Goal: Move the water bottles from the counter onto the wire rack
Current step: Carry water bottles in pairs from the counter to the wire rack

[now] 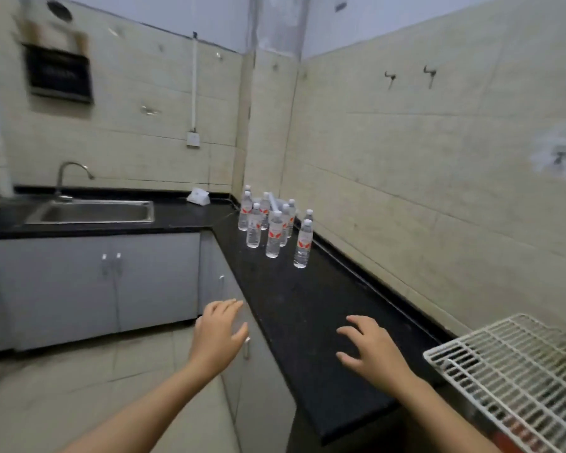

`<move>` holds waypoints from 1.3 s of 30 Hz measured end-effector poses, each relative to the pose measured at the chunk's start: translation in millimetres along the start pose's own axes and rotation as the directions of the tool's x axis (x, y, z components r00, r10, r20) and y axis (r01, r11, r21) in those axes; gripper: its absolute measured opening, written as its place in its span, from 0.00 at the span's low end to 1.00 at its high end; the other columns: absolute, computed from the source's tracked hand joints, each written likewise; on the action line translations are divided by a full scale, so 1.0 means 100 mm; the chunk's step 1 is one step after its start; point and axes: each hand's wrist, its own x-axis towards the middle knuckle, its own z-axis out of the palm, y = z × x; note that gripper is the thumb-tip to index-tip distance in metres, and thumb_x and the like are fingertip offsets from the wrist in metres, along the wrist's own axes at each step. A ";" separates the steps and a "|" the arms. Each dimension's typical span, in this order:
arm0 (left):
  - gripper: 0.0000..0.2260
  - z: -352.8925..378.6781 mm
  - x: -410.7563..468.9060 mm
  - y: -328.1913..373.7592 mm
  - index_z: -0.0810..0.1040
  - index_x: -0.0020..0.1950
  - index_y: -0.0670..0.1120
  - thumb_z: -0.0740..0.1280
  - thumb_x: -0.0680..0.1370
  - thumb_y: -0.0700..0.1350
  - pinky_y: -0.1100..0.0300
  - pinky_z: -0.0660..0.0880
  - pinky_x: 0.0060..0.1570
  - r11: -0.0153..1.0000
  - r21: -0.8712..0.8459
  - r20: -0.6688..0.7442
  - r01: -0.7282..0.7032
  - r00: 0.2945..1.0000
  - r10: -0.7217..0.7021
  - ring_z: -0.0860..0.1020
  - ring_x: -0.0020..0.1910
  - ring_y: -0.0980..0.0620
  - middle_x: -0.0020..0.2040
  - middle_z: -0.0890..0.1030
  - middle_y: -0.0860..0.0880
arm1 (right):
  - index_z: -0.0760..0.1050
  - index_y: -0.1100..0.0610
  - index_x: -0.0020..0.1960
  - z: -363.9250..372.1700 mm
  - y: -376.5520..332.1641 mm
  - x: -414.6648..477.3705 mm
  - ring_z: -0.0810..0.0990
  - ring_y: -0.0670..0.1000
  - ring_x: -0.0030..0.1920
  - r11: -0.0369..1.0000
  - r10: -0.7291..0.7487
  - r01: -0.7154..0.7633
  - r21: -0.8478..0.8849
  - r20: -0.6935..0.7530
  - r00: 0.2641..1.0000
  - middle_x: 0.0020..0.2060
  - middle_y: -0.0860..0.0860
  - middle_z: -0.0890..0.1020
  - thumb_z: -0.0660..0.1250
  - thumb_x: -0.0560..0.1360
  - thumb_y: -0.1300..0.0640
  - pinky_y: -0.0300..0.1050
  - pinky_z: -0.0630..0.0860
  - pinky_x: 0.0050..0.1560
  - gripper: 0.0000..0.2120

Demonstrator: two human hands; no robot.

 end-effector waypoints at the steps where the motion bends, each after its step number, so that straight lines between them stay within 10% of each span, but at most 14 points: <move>1: 0.35 -0.14 0.01 -0.19 0.71 0.67 0.45 0.50 0.66 0.61 0.52 0.63 0.65 0.999 0.030 -0.015 0.025 1.000 -0.025 0.66 0.69 0.48 0.68 0.73 0.49 | 0.73 0.53 0.63 0.04 -0.22 0.14 0.67 0.54 0.69 0.999 -0.032 0.032 0.011 0.022 0.999 0.66 0.55 0.71 0.65 0.72 0.46 0.52 0.69 0.63 0.22; 16: 0.38 -1.32 0.17 -2.73 0.66 0.70 0.49 0.41 0.65 0.64 0.54 0.57 0.69 0.911 0.275 -0.006 0.306 0.949 -0.316 0.57 0.73 0.50 0.72 0.67 0.53 | 0.61 0.49 0.71 1.02 -2.73 1.92 0.61 0.51 0.71 0.963 -0.269 0.247 0.112 0.293 0.918 0.71 0.51 0.65 0.59 0.76 0.46 0.47 0.60 0.68 0.26; 22: 0.22 -1.19 0.66 -3.26 0.64 0.70 0.50 0.56 0.77 0.54 0.53 0.56 0.69 0.906 0.275 0.043 0.321 0.938 -0.345 0.55 0.74 0.50 0.72 0.66 0.53 | 0.61 0.50 0.71 1.31 -3.08 2.58 0.64 0.51 0.69 0.948 -0.314 0.274 0.160 0.356 0.880 0.69 0.51 0.67 0.58 0.76 0.48 0.46 0.62 0.67 0.24; 39: 0.22 -1.39 3.29 -4.73 0.66 0.69 0.49 0.55 0.78 0.55 0.54 0.54 0.70 0.860 0.370 0.021 0.352 0.922 -0.386 0.55 0.74 0.49 0.70 0.68 0.53 | 0.64 0.52 0.69 2.22 -3.80 5.64 0.66 0.51 0.68 0.905 -0.350 0.233 0.357 0.311 0.884 0.67 0.51 0.70 0.59 0.76 0.48 0.45 0.63 0.66 0.23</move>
